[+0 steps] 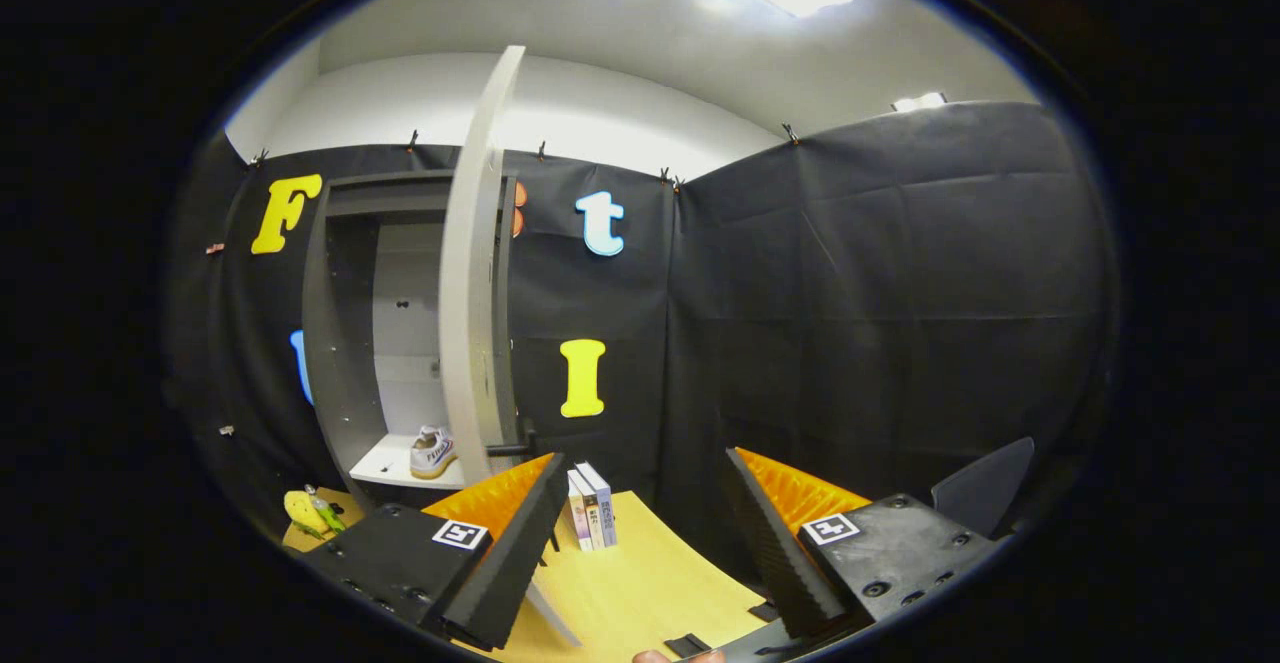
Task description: Open the shoe cabinet door, grab the shoes and put them into the shoe cabinet, then close the shoe cabinet door.
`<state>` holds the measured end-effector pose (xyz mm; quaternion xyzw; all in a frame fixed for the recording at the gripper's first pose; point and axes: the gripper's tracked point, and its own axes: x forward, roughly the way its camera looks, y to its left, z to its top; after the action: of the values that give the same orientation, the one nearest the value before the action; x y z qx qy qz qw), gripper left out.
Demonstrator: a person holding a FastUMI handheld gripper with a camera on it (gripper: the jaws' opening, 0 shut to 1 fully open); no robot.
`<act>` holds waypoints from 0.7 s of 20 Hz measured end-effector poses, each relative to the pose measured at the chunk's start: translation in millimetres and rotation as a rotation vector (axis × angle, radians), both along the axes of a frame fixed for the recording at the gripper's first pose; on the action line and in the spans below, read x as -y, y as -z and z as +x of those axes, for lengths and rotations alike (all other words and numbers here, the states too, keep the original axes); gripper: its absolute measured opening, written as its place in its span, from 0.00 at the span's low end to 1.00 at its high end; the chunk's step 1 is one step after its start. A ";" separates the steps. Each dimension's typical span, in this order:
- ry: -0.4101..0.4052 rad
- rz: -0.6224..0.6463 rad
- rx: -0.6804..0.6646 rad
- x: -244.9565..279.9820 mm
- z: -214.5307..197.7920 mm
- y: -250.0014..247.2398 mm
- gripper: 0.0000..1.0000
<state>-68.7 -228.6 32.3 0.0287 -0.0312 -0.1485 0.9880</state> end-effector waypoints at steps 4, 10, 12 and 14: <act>-0.093 0.036 -0.072 9.8 39.6 28.4 0.98; -0.162 0.010 -0.097 -5.6 65.0 37.3 0.97; -0.174 0.019 -0.105 -9.6 64.7 38.8 0.95; -0.169 0.037 -0.115 -15.7 62.4 40.1 0.95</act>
<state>-6.3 -212.8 -7.8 0.0411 0.0308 -0.0667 0.9965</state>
